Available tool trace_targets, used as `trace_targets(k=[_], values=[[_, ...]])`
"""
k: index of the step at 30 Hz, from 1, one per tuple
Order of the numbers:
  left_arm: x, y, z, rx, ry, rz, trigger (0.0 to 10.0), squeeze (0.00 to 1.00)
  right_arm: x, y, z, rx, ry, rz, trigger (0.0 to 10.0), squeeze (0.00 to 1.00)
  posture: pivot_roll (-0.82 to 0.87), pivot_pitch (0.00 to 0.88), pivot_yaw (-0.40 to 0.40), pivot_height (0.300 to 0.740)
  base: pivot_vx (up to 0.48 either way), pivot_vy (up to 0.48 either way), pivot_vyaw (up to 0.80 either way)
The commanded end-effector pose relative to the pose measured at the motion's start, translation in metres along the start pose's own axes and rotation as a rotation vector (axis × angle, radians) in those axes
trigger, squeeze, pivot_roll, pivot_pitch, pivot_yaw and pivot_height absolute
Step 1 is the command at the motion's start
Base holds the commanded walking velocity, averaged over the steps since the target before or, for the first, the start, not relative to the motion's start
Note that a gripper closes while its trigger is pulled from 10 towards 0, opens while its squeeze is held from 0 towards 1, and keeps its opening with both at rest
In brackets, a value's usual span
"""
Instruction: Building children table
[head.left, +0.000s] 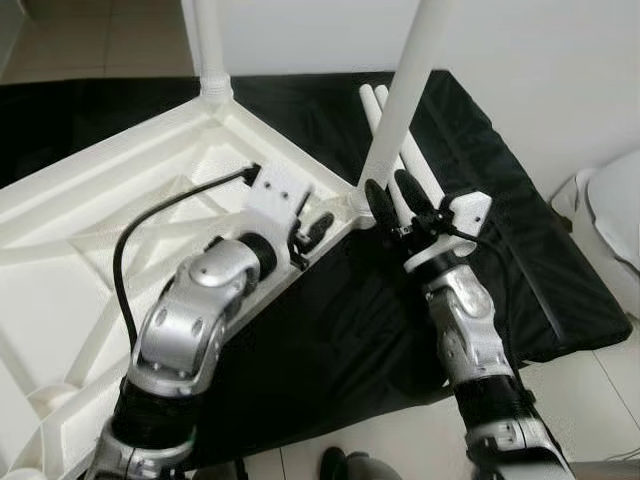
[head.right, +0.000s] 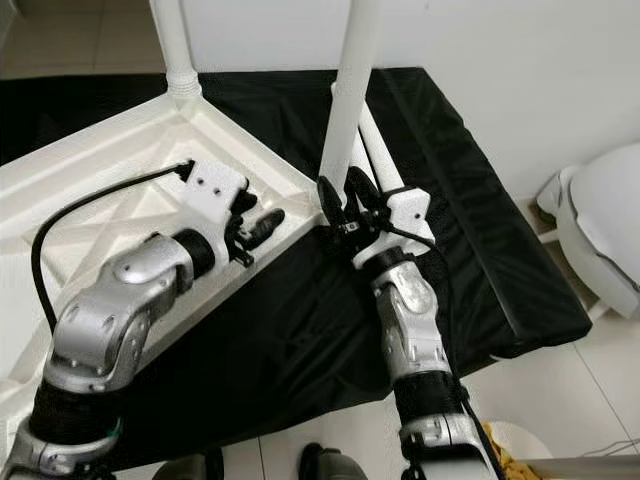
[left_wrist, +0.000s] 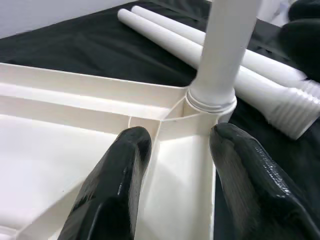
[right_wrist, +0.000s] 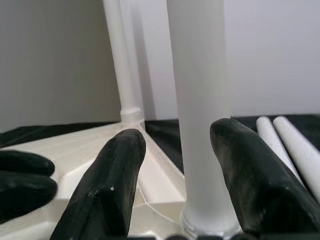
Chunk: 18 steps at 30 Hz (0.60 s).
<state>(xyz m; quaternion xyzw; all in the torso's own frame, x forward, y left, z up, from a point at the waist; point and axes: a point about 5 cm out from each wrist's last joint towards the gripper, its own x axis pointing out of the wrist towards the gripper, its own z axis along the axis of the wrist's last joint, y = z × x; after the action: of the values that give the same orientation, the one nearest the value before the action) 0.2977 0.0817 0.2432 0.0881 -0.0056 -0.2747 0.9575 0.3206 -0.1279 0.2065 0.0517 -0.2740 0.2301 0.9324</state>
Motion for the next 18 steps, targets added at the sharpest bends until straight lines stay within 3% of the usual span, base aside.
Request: trace_targets(k=[1,7,8,9,10,17,18], values=[[0.003,0.002,-0.002,0.013,0.005,0.022,10.0,0.0,-0.006,0.0,0.005,0.004,0.001,-0.005,10.0,0.0,-0.02,0.163,-0.034,0.74,0.0,0.0,0.0],[0.007,0.007,-0.005,0.036,0.022,0.052,10.0,0.0,-0.017,0.004,0.007,0.016,0.023,-0.013,10.0,0.0,-0.02,0.153,-0.029,0.74,0.0,0.0,0.0],[0.01,0.012,-0.01,0.006,0.047,0.06,10.0,1.0,-0.025,0.007,0.005,0.033,0.051,-0.018,10.0,0.47,-0.02,0.146,-0.026,0.74,0.0,0.0,0.0],[0.01,0.012,-0.01,0.006,0.047,0.06,10.0,1.0,-0.025,0.007,0.005,0.033,0.051,-0.018,10.0,0.47,-0.02,0.146,-0.026,0.74,0.0,0.0,0.0],[0.011,0.013,-0.012,-0.011,0.054,0.062,10.0,1.0,-0.028,0.009,0.005,0.042,0.061,-0.02,10.0,1.0,-0.02,0.146,-0.026,0.74,0.0,0.0,0.0],[0.016,0.017,-0.027,0.016,0.156,0.081,10.0,1.0,-0.034,0.011,0.005,0.045,0.101,-0.029,10.0,1.0,-0.02,0.137,-0.017,0.74,0.0,0.0,0.0],[0.016,0.018,-0.033,0.019,0.195,0.087,10.0,1.0,-0.035,0.011,0.005,0.038,0.11,-0.03,10.0,0.76,-0.03,0.135,-0.013,0.74,0.0,0.0,0.0]])
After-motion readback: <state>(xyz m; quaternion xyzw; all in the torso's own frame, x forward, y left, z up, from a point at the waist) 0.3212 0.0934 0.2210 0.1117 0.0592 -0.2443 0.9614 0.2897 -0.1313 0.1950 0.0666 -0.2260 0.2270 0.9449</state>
